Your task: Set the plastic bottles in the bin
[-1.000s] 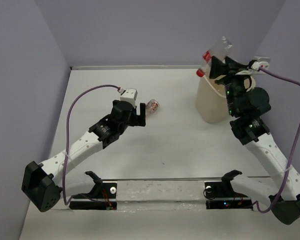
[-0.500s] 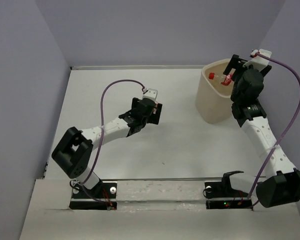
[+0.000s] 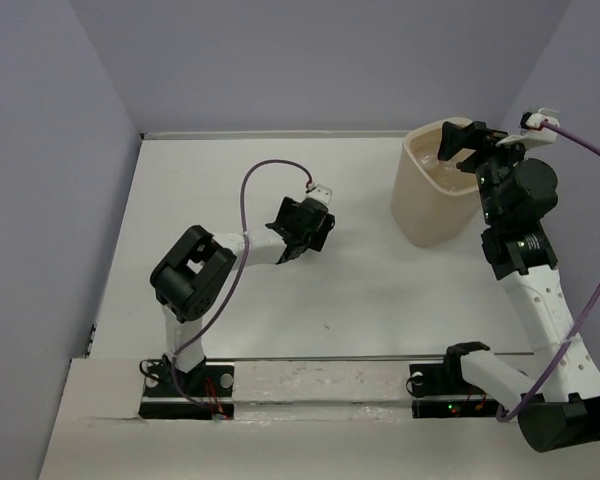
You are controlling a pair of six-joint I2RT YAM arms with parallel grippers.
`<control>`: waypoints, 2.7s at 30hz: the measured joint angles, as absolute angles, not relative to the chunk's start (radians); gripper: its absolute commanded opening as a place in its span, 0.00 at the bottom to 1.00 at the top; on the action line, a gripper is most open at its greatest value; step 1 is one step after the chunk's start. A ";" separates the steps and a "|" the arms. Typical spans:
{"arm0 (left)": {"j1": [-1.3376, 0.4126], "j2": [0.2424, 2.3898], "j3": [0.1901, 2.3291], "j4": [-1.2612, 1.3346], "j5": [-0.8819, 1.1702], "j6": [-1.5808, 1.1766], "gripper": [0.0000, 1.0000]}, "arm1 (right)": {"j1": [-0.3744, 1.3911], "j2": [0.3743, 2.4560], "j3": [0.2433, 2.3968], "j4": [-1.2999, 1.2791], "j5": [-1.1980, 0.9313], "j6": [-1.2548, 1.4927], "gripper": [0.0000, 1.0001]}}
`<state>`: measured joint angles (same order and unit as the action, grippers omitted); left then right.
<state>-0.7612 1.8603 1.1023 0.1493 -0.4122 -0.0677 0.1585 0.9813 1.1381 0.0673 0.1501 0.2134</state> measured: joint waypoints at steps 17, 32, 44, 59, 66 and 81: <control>-0.749 1.853 1.020 0.236 -0.356 -0.102 0.12 | 0.408 0.977 0.968 0.082 -0.104 0.366 0.89; -0.782 1.320 0.627 0.632 0.056 -0.311 0.13 | 0.437 1.166 0.819 0.231 -0.311 0.564 0.95; -0.786 1.247 0.604 0.671 0.175 -0.336 0.21 | 0.477 1.306 0.833 0.352 -0.514 0.651 0.46; -0.791 1.031 0.604 0.638 0.206 -0.355 0.99 | 0.457 1.232 1.002 0.330 -0.440 0.631 0.17; -0.792 0.764 0.606 0.473 0.138 -0.356 0.99 | 0.351 1.078 1.250 0.261 -0.109 0.408 0.17; -0.793 0.624 0.808 -0.014 -0.135 -0.282 0.99 | 0.085 1.269 1.172 0.152 0.459 0.113 0.92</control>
